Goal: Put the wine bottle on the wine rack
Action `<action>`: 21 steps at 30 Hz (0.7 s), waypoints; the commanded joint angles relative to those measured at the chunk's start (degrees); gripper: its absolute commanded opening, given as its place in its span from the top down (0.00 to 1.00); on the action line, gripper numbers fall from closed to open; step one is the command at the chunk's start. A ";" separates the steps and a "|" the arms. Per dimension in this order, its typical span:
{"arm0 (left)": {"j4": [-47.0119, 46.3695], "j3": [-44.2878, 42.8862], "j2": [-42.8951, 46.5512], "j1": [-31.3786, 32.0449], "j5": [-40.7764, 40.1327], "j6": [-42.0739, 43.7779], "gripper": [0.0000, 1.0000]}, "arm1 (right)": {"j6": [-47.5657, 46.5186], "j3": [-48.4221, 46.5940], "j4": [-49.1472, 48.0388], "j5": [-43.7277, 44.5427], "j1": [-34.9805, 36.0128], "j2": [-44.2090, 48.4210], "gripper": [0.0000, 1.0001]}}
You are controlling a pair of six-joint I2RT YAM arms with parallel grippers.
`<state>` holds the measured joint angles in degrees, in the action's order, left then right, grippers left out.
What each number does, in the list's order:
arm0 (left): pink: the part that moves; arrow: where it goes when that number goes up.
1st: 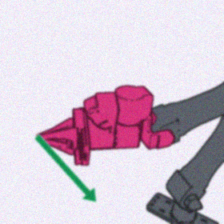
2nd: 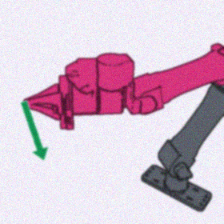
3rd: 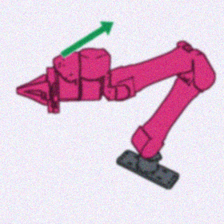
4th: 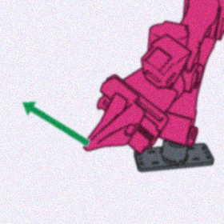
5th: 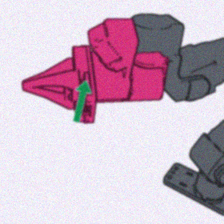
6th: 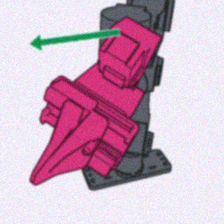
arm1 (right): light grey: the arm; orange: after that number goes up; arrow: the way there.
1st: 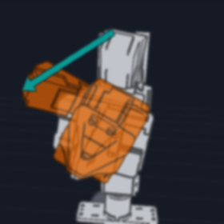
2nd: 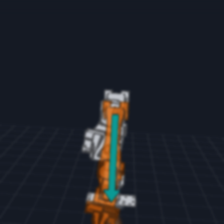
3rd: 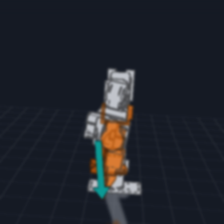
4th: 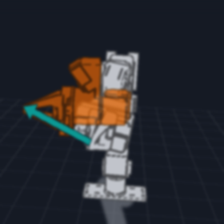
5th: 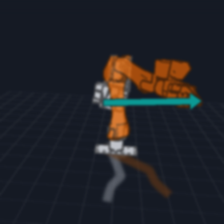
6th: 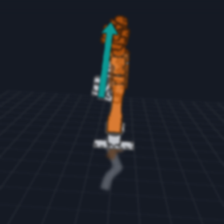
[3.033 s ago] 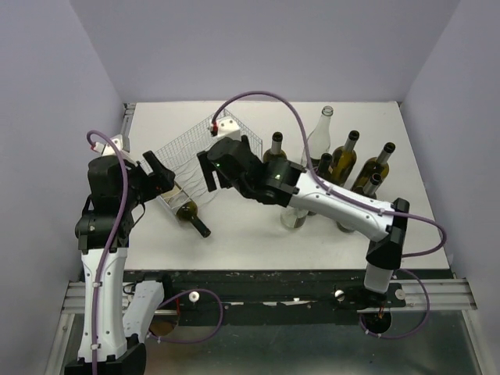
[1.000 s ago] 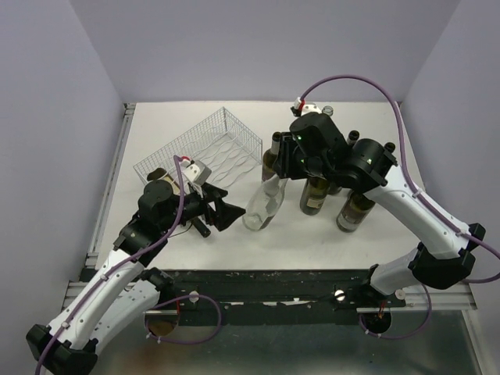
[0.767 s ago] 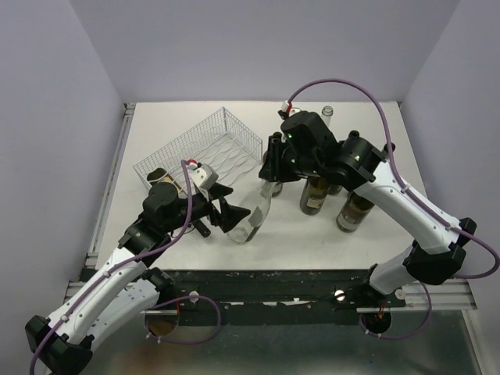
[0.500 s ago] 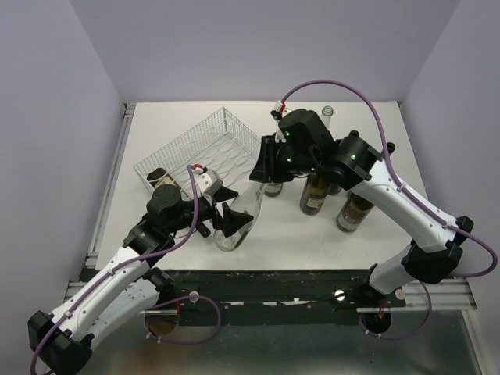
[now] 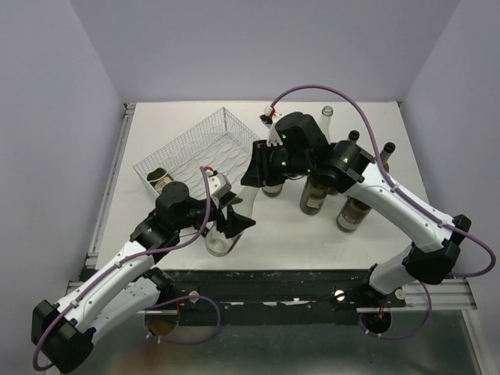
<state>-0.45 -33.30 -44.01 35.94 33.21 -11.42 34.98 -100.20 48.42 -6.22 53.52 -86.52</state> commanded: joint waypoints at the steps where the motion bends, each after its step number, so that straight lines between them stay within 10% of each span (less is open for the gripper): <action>1: -0.26 0.51 0.85 0.18 0.28 3.33 0.34 | 0.79 -0.96 -9.58 -5.21 0.10 5.05 0.99; 5: -0.34 0.17 1.38 0.18 -2.70 4.92 1.00 | 0.18 -0.43 -8.35 -4.07 0.10 5.66 0.99; 12: -0.26 -1.68 3.14 0.53 -5.88 13.33 1.00 | -1.32 -0.78 -2.99 -1.08 0.18 6.10 0.97; 21: 2.99 -7.03 3.58 1.67 -8.60 33.55 1.00 | -1.94 -1.57 1.06 -3.54 0.18 4.78 0.61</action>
<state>3.57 -35.48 -41.91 37.01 28.27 5.34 30.74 -99.26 48.47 -6.81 54.04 -84.62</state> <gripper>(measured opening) 0.864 0.436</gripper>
